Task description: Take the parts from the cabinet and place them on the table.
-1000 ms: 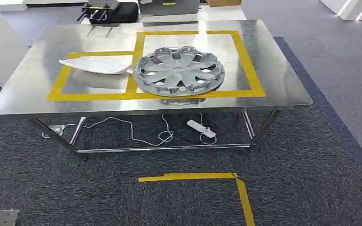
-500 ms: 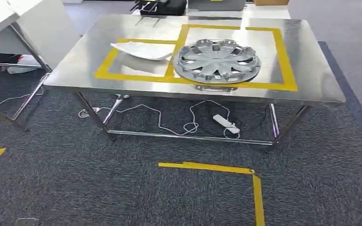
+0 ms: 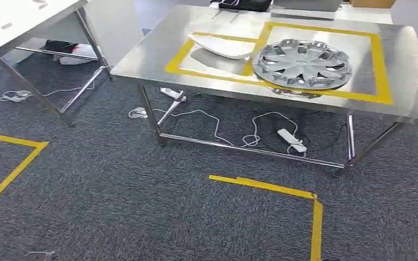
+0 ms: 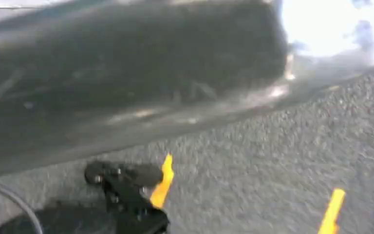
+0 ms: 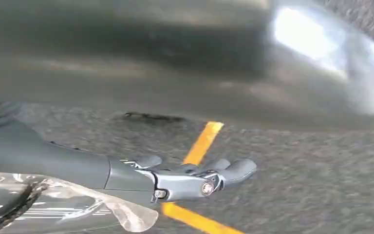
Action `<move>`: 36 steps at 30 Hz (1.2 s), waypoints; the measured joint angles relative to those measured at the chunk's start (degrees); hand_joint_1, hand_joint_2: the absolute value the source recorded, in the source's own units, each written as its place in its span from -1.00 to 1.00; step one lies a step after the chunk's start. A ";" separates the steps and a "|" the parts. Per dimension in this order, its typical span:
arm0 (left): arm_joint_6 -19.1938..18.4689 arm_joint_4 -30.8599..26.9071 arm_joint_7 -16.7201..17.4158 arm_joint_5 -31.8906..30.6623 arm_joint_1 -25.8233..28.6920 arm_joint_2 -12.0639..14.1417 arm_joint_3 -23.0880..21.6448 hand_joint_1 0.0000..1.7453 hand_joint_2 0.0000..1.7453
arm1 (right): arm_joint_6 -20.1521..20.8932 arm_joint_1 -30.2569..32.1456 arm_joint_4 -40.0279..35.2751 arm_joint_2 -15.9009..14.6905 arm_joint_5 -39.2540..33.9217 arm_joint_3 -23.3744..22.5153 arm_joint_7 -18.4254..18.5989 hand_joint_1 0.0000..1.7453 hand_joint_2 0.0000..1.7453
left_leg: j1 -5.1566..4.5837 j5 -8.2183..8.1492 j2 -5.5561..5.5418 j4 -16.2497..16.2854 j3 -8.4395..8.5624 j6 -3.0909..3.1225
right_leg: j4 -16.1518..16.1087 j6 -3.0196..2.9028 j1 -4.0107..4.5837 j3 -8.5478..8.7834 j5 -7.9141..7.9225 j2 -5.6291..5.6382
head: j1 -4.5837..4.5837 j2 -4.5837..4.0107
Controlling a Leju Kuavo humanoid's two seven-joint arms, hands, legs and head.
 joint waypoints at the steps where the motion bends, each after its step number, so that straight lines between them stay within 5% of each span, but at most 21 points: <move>1: -1.53 0.00 0.02 0.99 -0.11 0.04 0.00 -1.00 -1.00 | 0.00 0.25 -0.26 0.00 1.01 -1.12 -0.61 -1.00 -1.00 | 0.02 0.80 -0.58 0.05 -0.29 -0.19 | -1.19 0.10 -0.14 0.16 -0.24 -0.37 | -0.24 0.00; 3: -3.59 0.00 0.46 3.05 -0.04 0.11 0.02 -1.00 -1.00 | -0.02 0.77 -1.09 0.00 3.83 -3.55 -0.70 -1.00 -1.00 | 0.16 2.26 -1.99 -0.43 -0.82 -0.95 | -0.75 -0.26 0.25 -1.30 0.30 -1.73 | -0.04 0.00; 4: -4.06 -0.04 0.74 4.04 0.06 0.18 0.11 -1.00 -1.00 | 0.07 1.28 -1.64 0.18 6.04 -5.01 -0.54 -1.00 -1.00 | -0.07 2.84 -2.66 -0.41 -1.35 -1.26 | -0.95 -0.65 -0.41 -1.82 1.07 -2.65 | 0.04 0.00; 5: -4.39 -0.07 1.07 4.98 0.15 0.15 0.13 -1.00 -1.00 | 0.33 1.34 -2.06 0.24 8.12 -6.74 -0.06 -1.00 -1.00 | -0.05 0.91 -0.53 0.37 -1.69 -1.50 | -0.96 -0.89 -0.42 -2.50 1.54 -3.60 | 0.13 0.00; 7: -4.63 -0.11 1.60 6.03 -0.18 0.22 0.11 -1.00 -1.00 | 0.94 2.50 -3.12 0.48 13.71 -10.56 2.27 -1.00 -1.00 | 0.38 -6.97 2.70 6.39 -2.89 -2.35 | -0.93 -1.53 -0.30 -3.71 2.69 -5.19 | -0.41 0.00; 9: -4.93 -0.22 1.66 6.29 -0.55 0.26 -0.09 -1.00 -1.00 | 2.06 3.83 -3.63 0.79 17.64 -14.19 3.96 -1.00 -1.00 | 1.15 -12.07 3.70 15.61 -4.03 -3.17 | -0.77 -1.35 -0.27 -5.04 3.78 -7.18 | -0.33 0.00; 16: -5.07 -0.22 1.60 6.38 -0.71 0.28 -0.15 -1.00 -1.00 | 3.03 4.55 -3.65 1.31 20.05 -16.79 5.02 -1.00 -1.00 | 1.71 -10.88 3.85 18.30 -3.46 -3.60 | -0.49 -1.23 -0.28 -6.08 4.33 -8.45 | -0.33 0.00; 17: -5.24 -0.48 1.05 6.62 -0.90 0.37 -0.37 -1.00 -1.00 | 5.46 5.95 -3.65 2.73 24.43 -22.30 7.30 -1.00 -1.00 | 2.24 -5.43 5.16 10.02 4.00 -3.84 | 0.66 -0.58 -0.33 -7.90 5.34 -10.51 | -0.35 0.00; 18: -5.28 -1.07 0.79 6.73 -1.35 0.50 -0.74 -1.00 -1.00 | 6.62 7.60 -3.63 3.76 26.29 -26.12 8.26 -1.00 -1.00 | 1.40 -7.65 8.50 -1.29 10.91 -2.54 | 1.19 0.33 -0.26 -8.60 6.15 -12.46 | -0.28 0.00; 21: -5.31 -1.37 0.00 6.71 -1.32 0.61 -0.85 -1.00 -1.00 | 7.78 8.24 -3.58 4.87 27.34 -29.06 8.85 -1.00 -1.00 | 0.97 -7.31 6.84 -2.18 9.81 -1.50 | 1.05 1.35 -0.47 -9.11 7.12 -14.28 | -0.46 0.00; 22: -5.28 -1.53 -0.15 6.64 -1.34 0.48 -0.90 -1.00 -1.00 | 8.09 8.63 -3.56 5.12 27.65 -30.01 9.03 -1.00 -1.00 | 1.63 -6.54 6.32 -3.07 9.84 -0.90 | 1.48 1.65 -0.73 -10.09 6.24 -13.30 | -0.35 0.00; 23: -5.24 -1.71 -0.37 6.66 -1.48 0.46 -1.03 -1.00 -1.00 | 8.55 9.19 -3.41 5.47 27.93 -30.99 9.18 -1.00 -1.00 | 1.46 -6.04 5.81 -3.20 9.12 -0.34 | 3.28 1.79 -0.84 -10.79 3.95 -9.12 | -0.09 0.00; 24: -5.22 -1.75 -0.37 6.64 -1.65 0.50 -1.20 -1.00 -1.00 | 8.72 9.61 -3.28 5.55 28.06 -31.71 9.29 -1.00 -1.00 | 1.44 -5.60 5.27 -3.07 8.48 -0.06 | 6.97 1.78 -0.88 -12.19 1.27 -6.76 | 0.13 0.00; 26: -5.24 -1.75 -0.44 6.58 -1.71 0.50 -1.66 -1.00 -1.00 | 8.81 10.38 -2.87 5.83 28.04 -32.57 9.57 -1.00 -1.00 | 1.13 -4.74 3.91 -2.85 7.24 0.18 | 16.25 1.96 -0.84 -15.46 -3.28 -5.07 | 0.02 0.00; 27: -5.24 -1.75 -0.48 6.58 -1.69 0.52 -1.70 -1.00 -1.00 | 8.83 10.67 -2.73 5.90 28.04 -32.92 9.60 -1.00 -1.00 | 0.99 -4.39 3.28 -2.68 6.66 0.17 | 18.70 1.98 -0.84 -16.16 -3.62 -4.98 | 0.00 0.00; 28: -5.24 -1.75 -0.55 6.58 -1.68 0.52 -1.70 -1.00 -1.00 | 8.96 10.85 -2.58 6.05 28.06 -33.35 9.64 -1.00 -1.00 | 0.96 -4.11 2.67 -2.42 6.04 0.09 | 18.26 1.97 -0.84 -15.47 -2.65 -4.98 | -0.04 0.00; 30: -5.26 -1.75 -1.01 6.60 -1.70 0.52 -1.92 -1.00 -1.00 | 9.55 11.15 -2.32 6.38 28.35 -34.34 9.79 -1.00 -1.00 | 1.08 -3.67 1.11 -1.66 5.01 -0.28 | 9.81 2.05 -0.99 -10.06 1.68 -4.72 | -0.02 0.00; 31: -5.31 -1.75 -1.09 6.62 -1.72 0.52 -2.01 -1.00 -1.00 | 9.66 11.30 -2.21 6.51 28.43 -34.86 9.82 -1.00 -1.00 | 1.21 -3.61 0.52 -1.15 4.61 -0.43 | 4.52 2.24 -1.27 -6.74 3.29 -3.44 | 0.02 0.00; 32: -5.31 -1.81 -1.16 6.64 -1.75 0.57 -2.08 -1.00 -1.00 | 9.75 11.29 -2.08 6.71 28.46 -35.06 9.84 -1.00 -1.00 | 1.08 -3.59 0.04 -0.66 3.96 -0.72 | 1.47 2.40 -1.49 -4.85 1.86 -0.68 | 0.06 0.00; 33: -5.35 -1.88 -1.18 6.64 -1.82 0.65 -2.18 -1.00 -1.00 | 9.77 11.61 -2.01 6.91 28.59 -35.14 9.88 -1.00 -1.00 | 0.82 -3.46 -0.59 0.13 3.25 -0.98 | 1.45 2.06 -1.51 -4.44 2.36 0.18 | -0.07 0.00; 36: -5.35 -1.95 -1.20 6.71 -1.71 0.79 -2.29 -1.00 -1.00 | 9.84 11.86 -1.79 7.30 28.59 -35.62 9.99 -1.00 -1.00 | 0.90 -2.55 -2.66 0.65 2.29 -1.82 | 1.81 1.43 -1.40 -5.20 2.13 -1.98 | 0.04 0.00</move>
